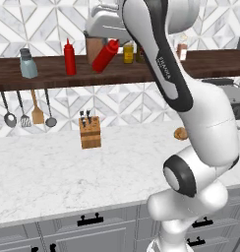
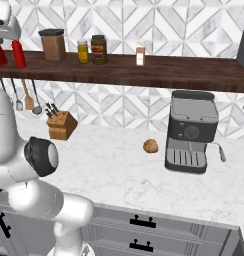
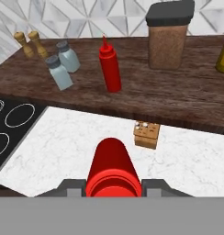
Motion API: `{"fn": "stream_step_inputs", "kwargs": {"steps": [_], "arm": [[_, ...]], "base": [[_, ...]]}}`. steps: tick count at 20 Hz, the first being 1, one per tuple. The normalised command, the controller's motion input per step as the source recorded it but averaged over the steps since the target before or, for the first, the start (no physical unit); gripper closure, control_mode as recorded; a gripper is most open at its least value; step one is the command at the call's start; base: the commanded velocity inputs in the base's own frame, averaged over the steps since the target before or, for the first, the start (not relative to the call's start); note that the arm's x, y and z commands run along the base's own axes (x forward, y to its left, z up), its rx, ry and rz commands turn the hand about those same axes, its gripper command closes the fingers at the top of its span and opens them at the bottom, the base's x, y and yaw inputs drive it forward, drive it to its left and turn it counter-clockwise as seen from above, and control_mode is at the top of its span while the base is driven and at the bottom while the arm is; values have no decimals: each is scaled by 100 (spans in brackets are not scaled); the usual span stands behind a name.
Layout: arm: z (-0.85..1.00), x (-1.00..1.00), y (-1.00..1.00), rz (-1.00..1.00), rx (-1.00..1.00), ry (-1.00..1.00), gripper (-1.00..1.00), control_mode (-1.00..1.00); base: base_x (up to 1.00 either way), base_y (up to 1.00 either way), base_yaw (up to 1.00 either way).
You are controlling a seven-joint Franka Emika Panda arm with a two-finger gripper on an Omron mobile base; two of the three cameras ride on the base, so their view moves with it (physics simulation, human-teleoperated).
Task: Put the shaker and condiment bottle from the counter next to their counterparts in the cabinet.
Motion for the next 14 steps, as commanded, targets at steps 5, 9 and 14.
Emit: {"fn": "stream_step_inputs", "kwargs": {"steps": [5, 9, 14], "arm": [[1, -21, -1, 0, 0, -2, 100, -100], [0, -18, 0, 0, 0, -9, 100, -100], [0, -23, 0, 0, 0, -10, 100, -100]], "base": [[0, 0, 0], [0, 0, 0], [0, 0, 0]]}}
